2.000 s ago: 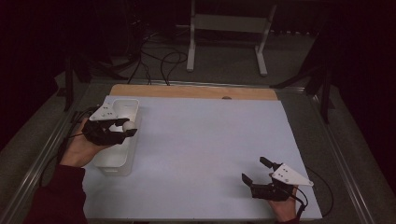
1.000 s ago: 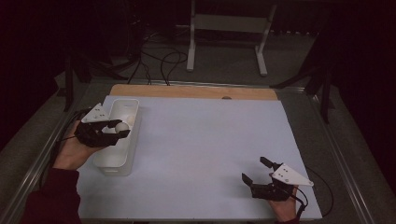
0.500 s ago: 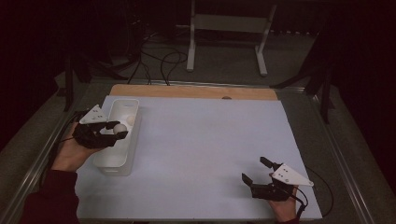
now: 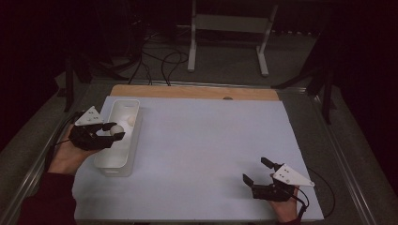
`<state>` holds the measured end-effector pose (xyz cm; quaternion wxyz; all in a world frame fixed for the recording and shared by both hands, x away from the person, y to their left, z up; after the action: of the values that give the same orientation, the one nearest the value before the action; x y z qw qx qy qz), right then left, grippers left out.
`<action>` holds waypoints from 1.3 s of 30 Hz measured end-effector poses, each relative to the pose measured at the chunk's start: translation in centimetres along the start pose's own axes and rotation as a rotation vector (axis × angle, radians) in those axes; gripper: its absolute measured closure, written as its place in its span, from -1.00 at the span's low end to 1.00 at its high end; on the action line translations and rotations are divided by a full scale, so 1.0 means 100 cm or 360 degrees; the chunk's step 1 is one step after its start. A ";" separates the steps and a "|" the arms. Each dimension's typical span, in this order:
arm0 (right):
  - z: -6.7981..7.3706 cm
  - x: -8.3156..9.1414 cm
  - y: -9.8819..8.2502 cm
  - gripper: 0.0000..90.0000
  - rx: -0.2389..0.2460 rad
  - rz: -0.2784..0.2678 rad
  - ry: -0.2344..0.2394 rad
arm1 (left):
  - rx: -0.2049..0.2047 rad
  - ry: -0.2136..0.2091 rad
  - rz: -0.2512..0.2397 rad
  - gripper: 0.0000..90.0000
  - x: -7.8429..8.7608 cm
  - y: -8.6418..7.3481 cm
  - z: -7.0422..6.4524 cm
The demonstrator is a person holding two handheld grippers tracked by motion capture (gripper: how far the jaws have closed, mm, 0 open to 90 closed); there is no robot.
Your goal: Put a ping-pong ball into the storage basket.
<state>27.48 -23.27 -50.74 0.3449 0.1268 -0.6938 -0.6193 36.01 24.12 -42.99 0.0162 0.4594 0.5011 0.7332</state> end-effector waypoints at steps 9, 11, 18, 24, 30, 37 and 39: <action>0.000 0.000 0.000 -0.83 0.0001 -0.0002 0.0000 | 0.0021 0.0022 0.0004 0.13 0.000 -0.004 0.004; 0.000 0.000 0.000 -0.83 0.0001 -0.0002 0.0000 | 0.0021 0.0022 0.0004 0.13 0.000 -0.004 0.004; -0.001 0.001 0.000 -0.83 0.0004 0.0001 -0.0004 | 0.0024 0.0029 0.0017 0.13 -0.001 -0.007 0.004; -0.001 0.002 0.000 -0.83 0.0004 -0.0002 -0.0005 | 0.0025 0.0028 0.0026 0.13 -0.003 -0.008 0.004; -0.001 0.001 0.000 -0.83 0.0008 -0.0002 -0.0006 | 0.0023 0.0024 0.0032 0.13 -0.005 -0.008 0.004; -0.001 0.001 0.000 -0.83 0.0008 -0.0001 -0.0006 | 0.0094 0.0120 0.0009 -0.52 -0.006 -0.007 0.008; -0.001 0.001 0.000 -0.83 0.0008 0.0000 -0.0004 | 0.0104 0.0141 0.0019 -0.82 -0.007 -0.006 0.008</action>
<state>27.45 -23.38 -50.73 0.3436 0.1269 -0.6958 -0.6178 36.72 24.69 -43.87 -0.0253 0.4296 0.5221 0.7363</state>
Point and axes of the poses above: each handheld gripper's, and its own axes: x roughly backward along the jaws, y roughly out of its top, z roughly to its left, the point moved 7 cm from there along -x, roughly forward along the jaws
